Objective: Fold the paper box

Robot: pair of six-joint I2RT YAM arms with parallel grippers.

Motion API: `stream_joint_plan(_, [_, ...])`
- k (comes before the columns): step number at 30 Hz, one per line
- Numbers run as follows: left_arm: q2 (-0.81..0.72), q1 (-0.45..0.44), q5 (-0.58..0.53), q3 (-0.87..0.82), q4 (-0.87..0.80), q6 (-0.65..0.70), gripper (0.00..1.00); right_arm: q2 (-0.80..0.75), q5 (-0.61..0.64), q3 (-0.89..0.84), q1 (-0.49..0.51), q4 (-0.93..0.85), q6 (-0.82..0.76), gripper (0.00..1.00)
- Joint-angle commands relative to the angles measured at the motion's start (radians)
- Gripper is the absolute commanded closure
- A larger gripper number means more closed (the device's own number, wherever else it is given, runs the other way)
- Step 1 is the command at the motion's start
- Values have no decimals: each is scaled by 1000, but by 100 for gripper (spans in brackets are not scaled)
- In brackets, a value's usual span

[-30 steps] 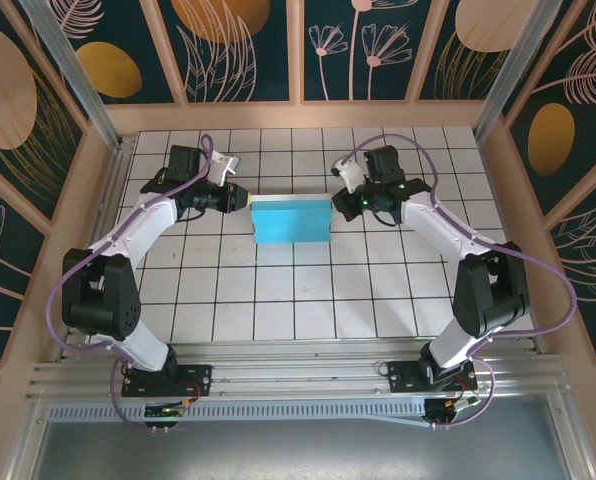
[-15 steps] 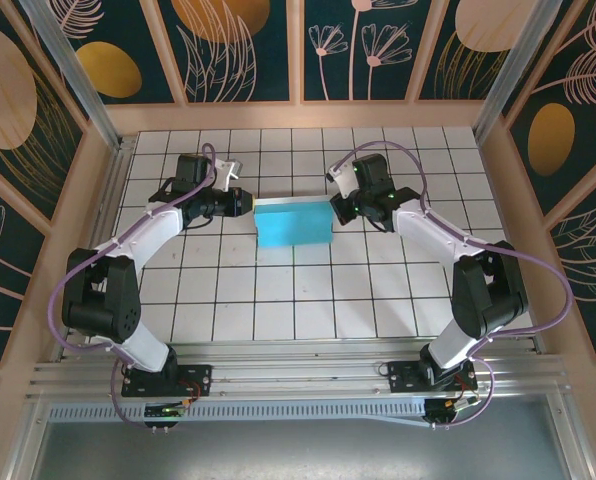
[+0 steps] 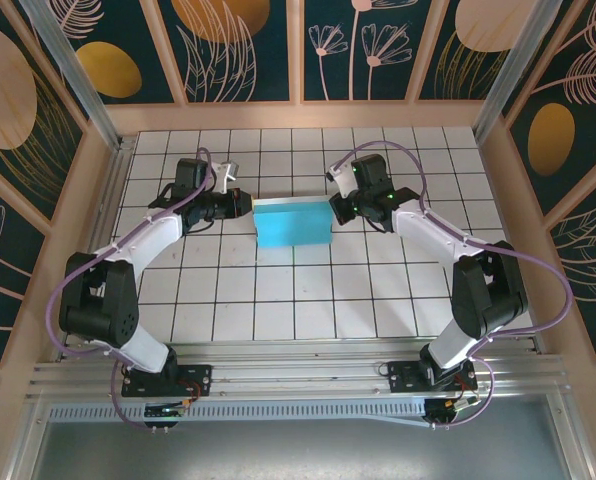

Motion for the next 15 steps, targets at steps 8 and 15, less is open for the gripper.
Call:
stream_joint_plan(8, [-48,-39,15,-79,0,-54,91,-27,-88,1,29,51,196,100])
stream_joint_plan(15, [-61,-46,15,-111,16,-60,92,0,-110,37,27,6,282,100])
